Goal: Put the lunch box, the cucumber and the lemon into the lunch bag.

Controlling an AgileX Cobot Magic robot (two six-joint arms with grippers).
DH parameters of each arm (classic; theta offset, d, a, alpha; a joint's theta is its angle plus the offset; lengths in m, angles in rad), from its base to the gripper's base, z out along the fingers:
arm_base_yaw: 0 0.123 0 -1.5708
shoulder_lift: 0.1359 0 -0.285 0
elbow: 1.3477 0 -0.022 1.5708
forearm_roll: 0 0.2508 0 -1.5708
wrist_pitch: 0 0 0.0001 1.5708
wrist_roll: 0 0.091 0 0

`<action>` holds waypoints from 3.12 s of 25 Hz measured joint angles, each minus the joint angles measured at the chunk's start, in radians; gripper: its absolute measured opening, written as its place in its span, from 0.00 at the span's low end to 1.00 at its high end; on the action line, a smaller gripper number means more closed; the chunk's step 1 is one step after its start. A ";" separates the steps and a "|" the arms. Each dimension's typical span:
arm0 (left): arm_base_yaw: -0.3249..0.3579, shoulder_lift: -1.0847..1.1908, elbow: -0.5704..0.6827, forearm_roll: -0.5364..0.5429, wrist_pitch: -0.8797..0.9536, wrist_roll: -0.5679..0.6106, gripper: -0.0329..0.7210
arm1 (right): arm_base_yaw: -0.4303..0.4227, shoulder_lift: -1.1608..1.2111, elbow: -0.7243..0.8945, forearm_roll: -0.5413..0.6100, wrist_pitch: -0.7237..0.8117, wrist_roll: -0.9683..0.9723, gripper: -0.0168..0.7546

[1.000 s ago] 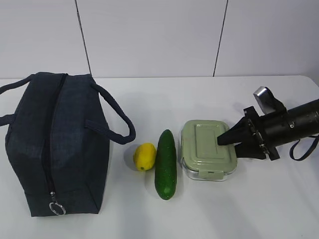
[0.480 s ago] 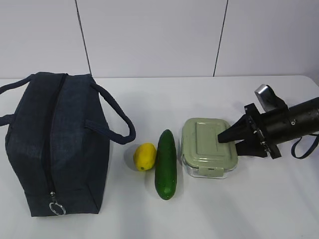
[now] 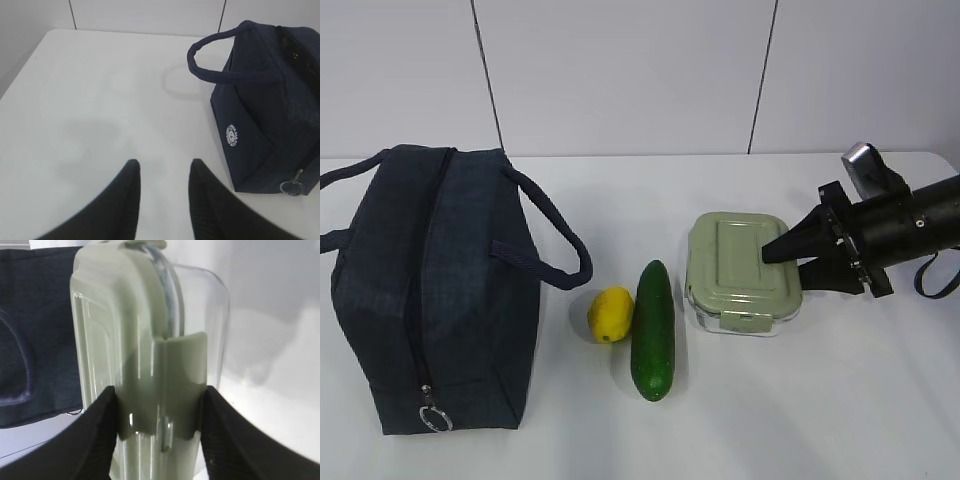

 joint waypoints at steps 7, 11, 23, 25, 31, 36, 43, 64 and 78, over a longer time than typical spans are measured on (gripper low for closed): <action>0.000 0.195 -0.087 -0.077 -0.034 -0.005 0.36 | 0.000 -0.041 0.002 -0.002 0.000 0.019 0.47; 0.000 0.348 -0.142 -0.144 -0.075 -0.007 0.41 | 0.000 -0.061 0.004 -0.006 0.000 0.034 0.47; 0.000 0.762 -0.277 -0.376 -0.190 0.066 0.57 | 0.046 -0.072 0.004 -0.006 0.004 0.043 0.47; 0.000 0.809 -0.284 -0.408 -0.218 0.082 0.57 | 0.046 -0.088 0.004 -0.002 0.004 0.045 0.47; 0.000 0.959 -0.286 -0.583 -0.263 0.212 0.57 | 0.046 -0.119 -0.035 0.003 0.007 0.077 0.47; 0.000 1.088 -0.286 -0.741 -0.287 0.349 0.57 | 0.048 -0.125 -0.059 0.005 0.010 0.113 0.47; 0.002 1.200 -0.286 -0.787 -0.318 0.435 0.57 | 0.075 -0.135 -0.068 0.016 0.012 0.121 0.47; 0.048 1.376 -0.432 -0.736 -0.279 0.487 0.57 | 0.146 -0.165 -0.068 0.053 0.015 0.133 0.47; 0.048 1.431 -0.436 -0.749 -0.279 0.487 0.45 | 0.146 -0.187 -0.068 0.055 0.016 0.150 0.47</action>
